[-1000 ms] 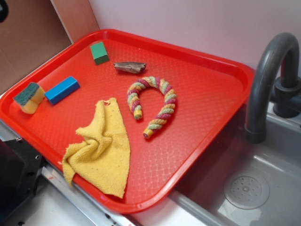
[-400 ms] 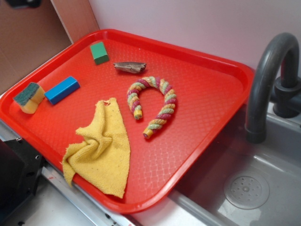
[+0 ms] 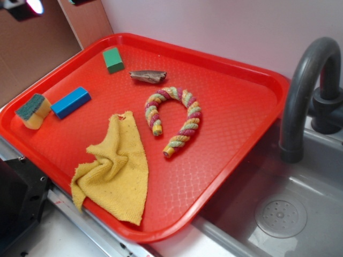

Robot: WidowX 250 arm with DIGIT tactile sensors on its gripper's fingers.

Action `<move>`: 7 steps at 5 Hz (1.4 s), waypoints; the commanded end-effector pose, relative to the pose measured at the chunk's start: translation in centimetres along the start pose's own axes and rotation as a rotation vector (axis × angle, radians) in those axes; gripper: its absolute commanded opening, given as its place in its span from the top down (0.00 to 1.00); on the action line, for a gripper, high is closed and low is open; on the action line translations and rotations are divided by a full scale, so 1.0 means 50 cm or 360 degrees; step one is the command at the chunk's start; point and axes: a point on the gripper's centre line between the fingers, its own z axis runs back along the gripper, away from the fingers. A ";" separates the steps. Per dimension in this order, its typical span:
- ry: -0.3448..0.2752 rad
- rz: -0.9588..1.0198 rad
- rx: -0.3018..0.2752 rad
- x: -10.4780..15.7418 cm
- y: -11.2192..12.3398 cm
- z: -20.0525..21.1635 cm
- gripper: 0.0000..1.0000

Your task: Grab the green block.

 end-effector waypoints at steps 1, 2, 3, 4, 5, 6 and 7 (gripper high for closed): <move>-0.0122 0.0338 -0.0005 0.092 0.019 -0.154 0.00; -0.0135 0.0353 0.0026 0.113 0.019 -0.200 0.00; -0.0119 0.0316 0.0098 0.119 0.011 -0.272 0.00; -0.0109 0.0279 0.0125 0.121 0.001 -0.302 0.00; -0.0095 0.0237 0.0160 0.123 -0.003 -0.334 0.00; -0.0068 0.0195 0.0170 0.108 -0.007 -0.347 0.09; -0.0043 0.0176 0.0185 0.089 -0.001 -0.352 1.00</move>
